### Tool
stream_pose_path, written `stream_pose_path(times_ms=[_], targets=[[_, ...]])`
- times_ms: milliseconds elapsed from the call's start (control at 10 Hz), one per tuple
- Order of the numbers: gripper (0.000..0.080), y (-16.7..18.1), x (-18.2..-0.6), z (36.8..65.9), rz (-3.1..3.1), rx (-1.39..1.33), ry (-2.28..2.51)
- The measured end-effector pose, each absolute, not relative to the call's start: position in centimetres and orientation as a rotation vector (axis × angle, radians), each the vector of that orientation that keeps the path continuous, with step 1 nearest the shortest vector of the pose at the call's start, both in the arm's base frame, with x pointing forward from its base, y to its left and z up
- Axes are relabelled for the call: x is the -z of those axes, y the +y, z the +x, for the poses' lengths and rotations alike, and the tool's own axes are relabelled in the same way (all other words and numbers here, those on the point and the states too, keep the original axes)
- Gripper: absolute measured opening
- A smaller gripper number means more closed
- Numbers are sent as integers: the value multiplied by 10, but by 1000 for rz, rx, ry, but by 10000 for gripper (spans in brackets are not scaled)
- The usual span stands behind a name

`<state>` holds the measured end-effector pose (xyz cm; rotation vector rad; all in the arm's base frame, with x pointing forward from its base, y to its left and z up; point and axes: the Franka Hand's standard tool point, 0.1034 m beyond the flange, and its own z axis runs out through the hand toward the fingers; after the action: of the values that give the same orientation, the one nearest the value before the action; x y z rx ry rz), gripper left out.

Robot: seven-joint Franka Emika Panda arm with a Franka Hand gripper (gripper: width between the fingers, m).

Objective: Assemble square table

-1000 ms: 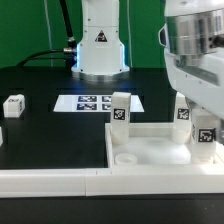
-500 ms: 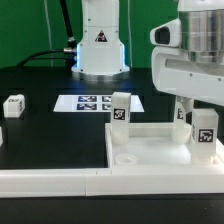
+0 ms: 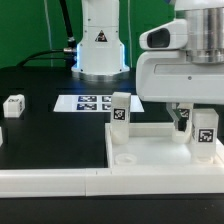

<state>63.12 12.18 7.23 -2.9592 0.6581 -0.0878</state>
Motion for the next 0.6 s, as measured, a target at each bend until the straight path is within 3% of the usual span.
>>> stream_pose_path(times_ms=[200,300,400,600], targets=[[388,122,-72,631,-2958,87,664],[388,121,-72,631,-2949,83,703],[290,119,-71,630,-2916,72,832],[290,119,-71,630,-2850,62,1027]])
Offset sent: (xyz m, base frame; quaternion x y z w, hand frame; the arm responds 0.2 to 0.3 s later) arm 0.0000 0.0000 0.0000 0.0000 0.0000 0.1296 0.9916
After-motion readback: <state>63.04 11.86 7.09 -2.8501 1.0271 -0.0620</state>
